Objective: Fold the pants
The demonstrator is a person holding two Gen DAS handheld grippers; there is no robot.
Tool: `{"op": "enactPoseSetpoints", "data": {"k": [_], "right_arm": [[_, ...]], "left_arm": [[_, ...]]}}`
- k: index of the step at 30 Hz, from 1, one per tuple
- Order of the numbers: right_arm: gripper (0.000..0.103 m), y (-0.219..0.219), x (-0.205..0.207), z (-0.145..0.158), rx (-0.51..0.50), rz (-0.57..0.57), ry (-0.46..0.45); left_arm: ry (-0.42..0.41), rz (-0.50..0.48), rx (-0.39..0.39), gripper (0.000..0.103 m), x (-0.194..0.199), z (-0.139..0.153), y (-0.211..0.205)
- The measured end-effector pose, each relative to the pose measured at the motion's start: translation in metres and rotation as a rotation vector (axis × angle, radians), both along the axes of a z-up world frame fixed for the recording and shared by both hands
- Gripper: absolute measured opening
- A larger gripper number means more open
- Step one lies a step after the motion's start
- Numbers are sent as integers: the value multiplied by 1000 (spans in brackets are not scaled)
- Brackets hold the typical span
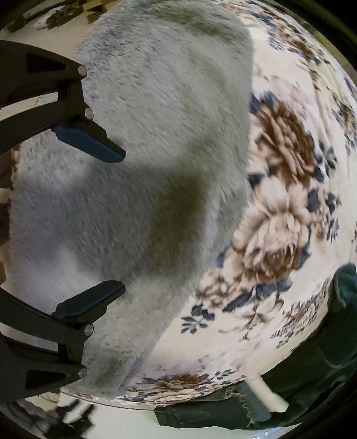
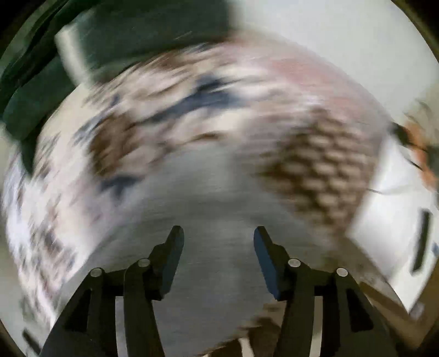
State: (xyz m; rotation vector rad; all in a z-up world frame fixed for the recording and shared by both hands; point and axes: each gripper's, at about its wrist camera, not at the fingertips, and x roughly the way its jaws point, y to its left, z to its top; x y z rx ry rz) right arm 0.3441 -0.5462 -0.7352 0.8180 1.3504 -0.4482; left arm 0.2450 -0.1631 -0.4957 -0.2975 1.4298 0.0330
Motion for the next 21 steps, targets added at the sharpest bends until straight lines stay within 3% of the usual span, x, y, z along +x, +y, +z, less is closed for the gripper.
{"op": "enactPoseSetpoints", "data": {"k": [3, 7, 11, 12, 14, 17, 18, 21], "right_arm": [[56, 43, 53, -21, 124, 93, 5], [56, 95, 97, -38, 115, 271, 112], [56, 109, 102, -57, 112, 243, 230], [56, 114, 104, -51, 99, 283, 209], [56, 133, 109, -36, 24, 429, 162], [56, 179, 113, -13, -92, 750, 70], [56, 199, 114, -15, -144, 890, 85], [56, 237, 116, -38, -243, 1143, 155]], "left_arm": [[-19, -19, 21, 87, 9, 0, -9], [-20, -32, 55, 87, 19, -4, -14], [-17, -50, 52, 87, 29, -11, -26], [-20, -67, 43, 87, 34, -12, -31], [-26, -114, 54, 87, 45, -16, -43], [-5, -197, 63, 87, 60, -25, -63], [4, -222, 71, 87, 63, -28, -68], [16, -305, 93, 87, 67, -34, -89]]}}
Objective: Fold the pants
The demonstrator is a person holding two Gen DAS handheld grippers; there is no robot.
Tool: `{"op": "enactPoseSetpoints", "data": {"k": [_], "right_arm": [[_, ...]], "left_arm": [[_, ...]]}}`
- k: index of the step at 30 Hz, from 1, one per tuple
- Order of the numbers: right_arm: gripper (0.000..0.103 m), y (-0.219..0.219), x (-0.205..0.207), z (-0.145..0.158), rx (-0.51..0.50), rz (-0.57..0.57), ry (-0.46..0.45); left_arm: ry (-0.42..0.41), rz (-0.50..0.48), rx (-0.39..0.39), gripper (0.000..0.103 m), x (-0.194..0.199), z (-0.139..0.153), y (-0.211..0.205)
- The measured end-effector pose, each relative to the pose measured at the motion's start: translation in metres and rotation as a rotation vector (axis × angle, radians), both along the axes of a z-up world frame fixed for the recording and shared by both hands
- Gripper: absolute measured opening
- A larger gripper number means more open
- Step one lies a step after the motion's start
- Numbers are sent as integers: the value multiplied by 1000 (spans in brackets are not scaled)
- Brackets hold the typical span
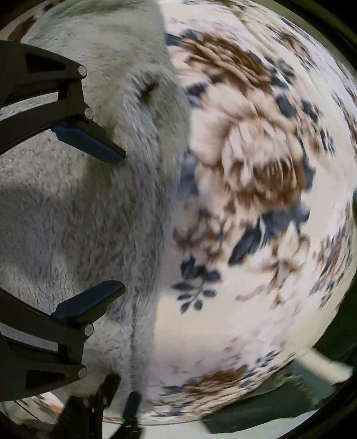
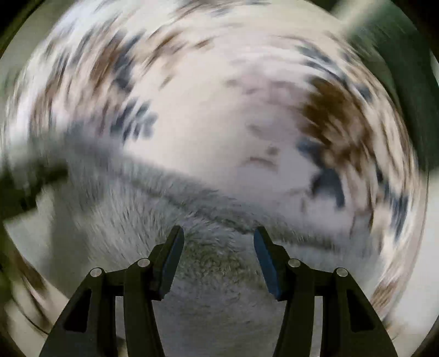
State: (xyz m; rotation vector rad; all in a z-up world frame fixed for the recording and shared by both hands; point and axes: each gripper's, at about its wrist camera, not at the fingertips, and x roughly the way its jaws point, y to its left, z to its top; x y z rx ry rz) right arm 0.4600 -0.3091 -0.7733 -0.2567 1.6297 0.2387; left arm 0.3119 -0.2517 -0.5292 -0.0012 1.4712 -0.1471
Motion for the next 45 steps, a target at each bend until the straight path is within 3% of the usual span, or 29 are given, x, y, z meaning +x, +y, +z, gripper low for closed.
{"op": "enactPoseSetpoints", "data": {"k": [3, 4, 5, 8, 11, 15, 16, 17, 19, 22, 23, 28, 30, 32, 33, 34, 35, 36, 40, 42, 45], "right_arm": [[51, 21, -5, -26, -54, 161, 49], [22, 26, -7, -28, -61, 194, 38], [6, 29, -8, -26, -69, 218, 5], [5, 28, -10, -7, -104, 210, -117], [5, 15, -4, 20, -84, 109, -216], [7, 3, 25, 2, -28, -30, -130], [17, -2, 27, -3, -10, -62, -102], [38, -11, 26, -4, -1, -114, -92], [51, -42, 14, 15, 79, -271, -124], [57, -112, -34, 44, 158, -585, -170], [59, -148, -65, 51, 163, -752, -174], [60, -271, -208, 42, 86, -1336, -124], [59, -303, -252, 20, 97, -1484, -58], [60, -312, -272, 7, 130, -1559, -47], [59, -313, -275, 1, 136, -1562, -54], [50, -311, -275, -2, 134, -1543, -70], [20, -311, -273, -5, 131, -1522, -89], [8, -309, -271, -6, 119, -1498, -95], [7, -305, -265, 15, -21, -1440, -210], [0, -317, -268, 18, -39, -1450, -206], [1, -332, -270, 6, 89, -1443, -143]], "left_arm": [[9, -32, 11, 87, -4, -4, -12], [14, -29, 6, 87, -6, -4, -13], [20, -22, -6, 87, -8, -5, -13], [26, 1, -20, 87, -13, -3, -8], [6, 13, -12, 87, -12, 2, -1], [9, 22, 10, 87, -7, -4, 6], [17, 26, 9, 87, -8, -5, 9], [21, 24, 8, 87, -10, -5, 11], [33, 19, -17, 87, -20, -3, 15], [60, 6, -33, 87, -46, -2, 20], [80, 6, -32, 87, -55, -6, 21], [189, 43, -13, 87, -90, -38, 28], [164, 61, -11, 87, -97, -45, 30], [155, 70, -10, 90, -98, -51, 29], [153, 77, -10, 93, -99, -54, 26], [152, 80, -10, 94, -97, -57, 23], [157, 81, -9, 97, -95, -61, 18], [161, 81, -11, 101, -92, -64, 14], [168, 62, -5, 103, -80, -73, -6], [158, 57, -8, 103, -80, -74, -8], [151, 58, -11, 103, -84, -70, 8]]}}
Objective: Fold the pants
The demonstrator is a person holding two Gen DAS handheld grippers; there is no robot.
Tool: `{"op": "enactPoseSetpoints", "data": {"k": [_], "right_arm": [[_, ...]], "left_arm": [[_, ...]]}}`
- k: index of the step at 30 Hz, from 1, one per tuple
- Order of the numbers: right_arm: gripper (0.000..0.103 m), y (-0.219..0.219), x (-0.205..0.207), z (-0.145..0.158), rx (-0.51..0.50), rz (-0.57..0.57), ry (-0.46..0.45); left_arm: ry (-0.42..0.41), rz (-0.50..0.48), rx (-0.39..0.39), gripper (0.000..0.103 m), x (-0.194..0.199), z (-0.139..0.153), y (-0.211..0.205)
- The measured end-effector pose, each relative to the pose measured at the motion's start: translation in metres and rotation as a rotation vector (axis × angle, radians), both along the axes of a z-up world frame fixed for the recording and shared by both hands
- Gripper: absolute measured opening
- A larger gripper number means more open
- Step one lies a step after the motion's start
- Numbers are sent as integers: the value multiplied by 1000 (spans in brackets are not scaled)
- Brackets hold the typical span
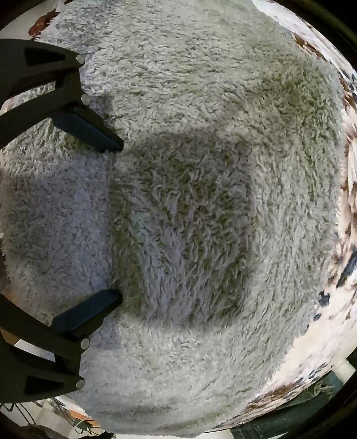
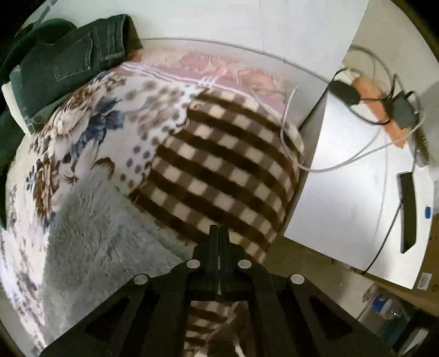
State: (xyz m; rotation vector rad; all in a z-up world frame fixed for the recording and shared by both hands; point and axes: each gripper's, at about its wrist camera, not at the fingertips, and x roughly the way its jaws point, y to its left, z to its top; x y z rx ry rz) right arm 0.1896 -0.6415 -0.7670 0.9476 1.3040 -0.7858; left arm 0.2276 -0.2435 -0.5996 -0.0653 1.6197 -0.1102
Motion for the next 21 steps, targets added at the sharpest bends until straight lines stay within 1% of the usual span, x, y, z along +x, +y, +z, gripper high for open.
{"op": "enactPoseSetpoints", "data": {"k": [2, 3, 5, 6, 7, 9, 11, 12, 13, 15, 17, 19, 20, 21], "right_arm": [[4, 1, -8, -5, 94, -15, -69], [6, 4, -13, -4, 102, -17, -83], [31, 16, -22, -1, 88, -34, -83], [34, 26, -30, 1, 105, -58, -105], [35, 35, -32, 1, 136, -63, -126], [37, 60, -29, -8, 240, -31, -157], [38, 80, -19, -19, 308, -5, -171], [38, 93, -12, -27, 336, 11, -162], [38, 100, -9, -30, 352, 13, -158], [38, 125, 8, -46, 460, 35, -184], [38, 147, 23, -57, 522, 55, -188], [38, 166, 34, -65, 527, 82, -152], [37, 173, 38, -67, 494, 91, -121], [34, 176, 38, -65, 452, 77, -123]], "left_arm": [[21, 4, 2, 103, -5, 5, -4], [26, 12, -3, 103, -8, 10, -3], [25, 30, -28, 103, -15, 21, -4], [25, 33, -34, 103, -20, 24, -3], [29, 30, -37, 103, -24, 26, -5], [49, 10, -11, 103, -32, 18, -8], [68, -5, 13, 103, -41, 5, -9], [71, -10, 18, 103, -44, 1, -9], [69, -20, 19, 103, -47, 0, -10], [57, -43, 24, 103, -54, 2, -14], [67, -54, 26, 103, -63, 2, -13], [73, -54, 26, 103, -72, 1, -10], [76, -55, 25, 103, -74, -1, -10], [77, -56, 26, 103, -76, -2, -10]]}}
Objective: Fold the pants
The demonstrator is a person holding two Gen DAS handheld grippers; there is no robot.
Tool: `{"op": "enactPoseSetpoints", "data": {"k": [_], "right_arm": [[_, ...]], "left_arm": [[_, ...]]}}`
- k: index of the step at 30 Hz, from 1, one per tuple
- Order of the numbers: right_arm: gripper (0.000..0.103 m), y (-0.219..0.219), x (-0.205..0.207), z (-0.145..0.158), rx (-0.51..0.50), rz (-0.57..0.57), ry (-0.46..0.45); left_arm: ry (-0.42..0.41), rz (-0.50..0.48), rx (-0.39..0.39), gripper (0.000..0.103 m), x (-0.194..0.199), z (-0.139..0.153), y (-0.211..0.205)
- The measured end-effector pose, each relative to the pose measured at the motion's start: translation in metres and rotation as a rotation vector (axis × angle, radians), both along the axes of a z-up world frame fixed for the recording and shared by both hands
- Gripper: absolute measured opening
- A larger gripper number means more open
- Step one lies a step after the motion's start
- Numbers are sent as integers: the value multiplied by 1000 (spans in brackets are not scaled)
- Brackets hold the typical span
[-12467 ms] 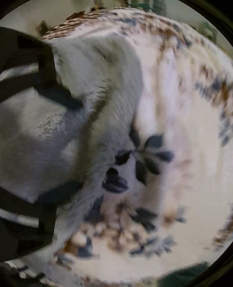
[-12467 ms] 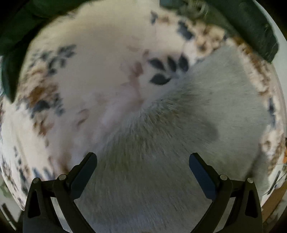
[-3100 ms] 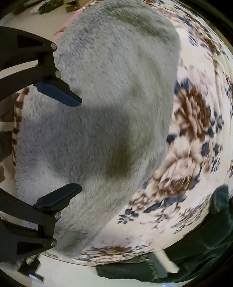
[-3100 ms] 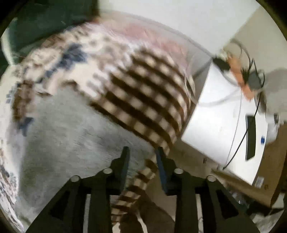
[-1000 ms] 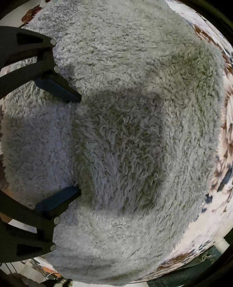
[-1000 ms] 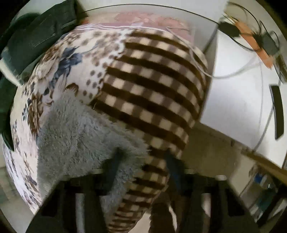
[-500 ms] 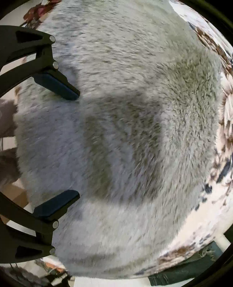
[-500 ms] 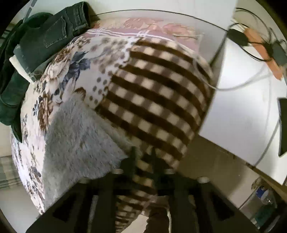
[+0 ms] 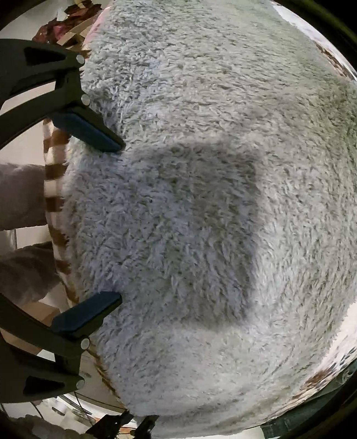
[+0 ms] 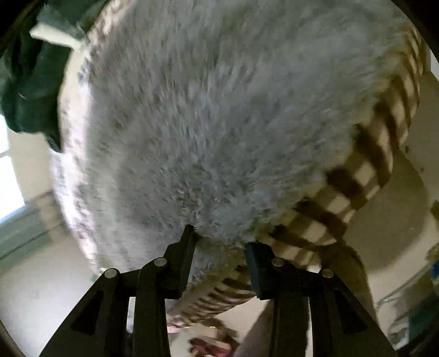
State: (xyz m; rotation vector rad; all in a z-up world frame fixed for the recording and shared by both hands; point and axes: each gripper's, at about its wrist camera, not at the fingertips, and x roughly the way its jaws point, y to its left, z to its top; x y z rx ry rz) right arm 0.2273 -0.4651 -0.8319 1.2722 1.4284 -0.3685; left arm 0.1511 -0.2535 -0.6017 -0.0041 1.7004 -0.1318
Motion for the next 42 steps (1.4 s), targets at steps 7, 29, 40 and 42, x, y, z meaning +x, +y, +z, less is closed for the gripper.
{"op": "enactPoseSetpoints", "data": {"k": [7, 29, 40, 42], "right_arm": [[6, -9, -18, 16, -66, -3, -24], [76, -106, -29, -24, -53, -474, -502], [22, -128, -7, -16, -34, -486, -498], [21, -134, -9, 4, -78, -485, -492]], "left_arm": [[23, 5, -3, 103, -10, 20, 9], [-244, 37, -64, 103, -3, 3, -44], [-218, 64, -26, 103, -3, 14, -53], [-197, 62, -53, 103, 4, 29, -32]]}}
